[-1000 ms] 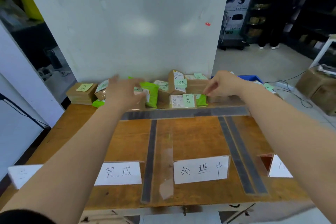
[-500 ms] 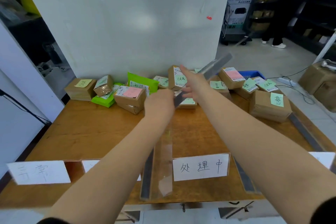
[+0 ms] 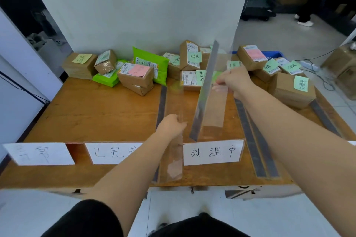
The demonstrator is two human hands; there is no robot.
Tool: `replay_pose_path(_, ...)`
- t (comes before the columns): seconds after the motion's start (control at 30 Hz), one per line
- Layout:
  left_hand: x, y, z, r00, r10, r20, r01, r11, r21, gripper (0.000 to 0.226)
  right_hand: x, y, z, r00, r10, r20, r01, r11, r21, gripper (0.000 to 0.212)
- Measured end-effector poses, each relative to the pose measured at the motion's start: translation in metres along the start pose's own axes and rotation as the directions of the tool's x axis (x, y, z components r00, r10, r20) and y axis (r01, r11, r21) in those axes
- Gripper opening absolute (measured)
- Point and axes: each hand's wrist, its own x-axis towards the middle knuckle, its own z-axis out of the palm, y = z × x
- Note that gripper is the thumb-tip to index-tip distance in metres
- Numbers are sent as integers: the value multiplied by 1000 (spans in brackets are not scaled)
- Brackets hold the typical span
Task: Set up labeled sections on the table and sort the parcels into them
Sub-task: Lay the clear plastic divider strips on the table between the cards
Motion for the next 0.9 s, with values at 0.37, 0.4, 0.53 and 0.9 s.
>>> replay_pose_path(0.37,20,-3,33,987,-135,-85,151,963,223,23,-15,22,6,993,8,114,2,996,-87,13)
replay_pose_path(0.4,21,-3,31,988,-124,-96,142,965,221,23,-14,23,8,992,0,122,11,996,-86,11)
replay_pose_path(0.53,19,-10,8,984,-88,-154,106,988,113,18,-13,23,21,985,-11,175,27,995,-92,7)
replay_pose_path(0.9,9,-42,-32,980,-75,-186,98,988,119,16,-30,27,103,958,-30,284,104,963,-249,17)
